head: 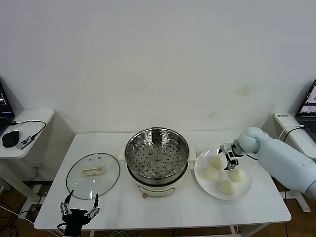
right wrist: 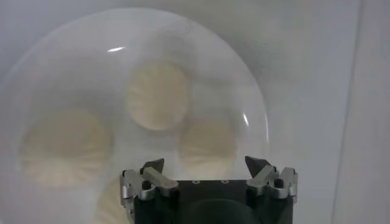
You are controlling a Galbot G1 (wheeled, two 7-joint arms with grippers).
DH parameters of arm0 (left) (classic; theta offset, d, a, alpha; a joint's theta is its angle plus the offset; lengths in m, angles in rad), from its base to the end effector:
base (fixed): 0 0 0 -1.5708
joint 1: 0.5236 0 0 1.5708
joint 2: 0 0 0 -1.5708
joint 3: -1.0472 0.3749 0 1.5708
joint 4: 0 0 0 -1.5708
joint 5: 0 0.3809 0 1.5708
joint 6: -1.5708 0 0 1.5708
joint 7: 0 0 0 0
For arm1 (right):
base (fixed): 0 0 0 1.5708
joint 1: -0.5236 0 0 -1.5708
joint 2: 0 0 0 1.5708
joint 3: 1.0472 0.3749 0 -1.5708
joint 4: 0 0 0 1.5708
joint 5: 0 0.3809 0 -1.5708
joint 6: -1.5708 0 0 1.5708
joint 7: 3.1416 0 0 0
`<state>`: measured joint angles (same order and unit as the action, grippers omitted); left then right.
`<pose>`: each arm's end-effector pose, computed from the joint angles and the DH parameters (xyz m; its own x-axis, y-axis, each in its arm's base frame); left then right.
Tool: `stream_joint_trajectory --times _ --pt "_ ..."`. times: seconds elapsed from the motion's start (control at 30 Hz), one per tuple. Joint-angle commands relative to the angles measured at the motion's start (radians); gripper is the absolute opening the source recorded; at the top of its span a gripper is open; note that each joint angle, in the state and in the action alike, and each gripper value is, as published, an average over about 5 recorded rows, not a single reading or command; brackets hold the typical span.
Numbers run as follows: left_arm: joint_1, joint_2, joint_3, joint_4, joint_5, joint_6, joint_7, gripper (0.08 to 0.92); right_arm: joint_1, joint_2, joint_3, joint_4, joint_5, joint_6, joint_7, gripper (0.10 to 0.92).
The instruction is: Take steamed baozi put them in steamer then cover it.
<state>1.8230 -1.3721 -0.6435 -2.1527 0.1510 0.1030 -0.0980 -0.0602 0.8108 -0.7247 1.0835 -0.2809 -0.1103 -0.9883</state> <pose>0.1171 0.0700 -0.3317 -0.9640 -0.1185 0.2380 -0.0168 0.9205 0.3903 0.5769 -0.1498 -0.2533 -0.2922 -0.0666 0.9540 -0.9390 -0.1689 -0.2994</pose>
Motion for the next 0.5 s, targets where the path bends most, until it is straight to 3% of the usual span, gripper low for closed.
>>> stream_joint_trajectory --times 0.03,0.5 --pt "0.0 0.001 -0.003 0.002 0.001 0.0 0.0 0.823 0.026 0.035 -0.035 -0.048 -0.011 -0.003 -0.002 0.804" --pt "-0.001 0.003 -0.011 0.0 0.002 -0.001 0.001 0.823 0.014 0.065 -0.032 -0.086 -0.021 -0.007 -0.002 0.703"
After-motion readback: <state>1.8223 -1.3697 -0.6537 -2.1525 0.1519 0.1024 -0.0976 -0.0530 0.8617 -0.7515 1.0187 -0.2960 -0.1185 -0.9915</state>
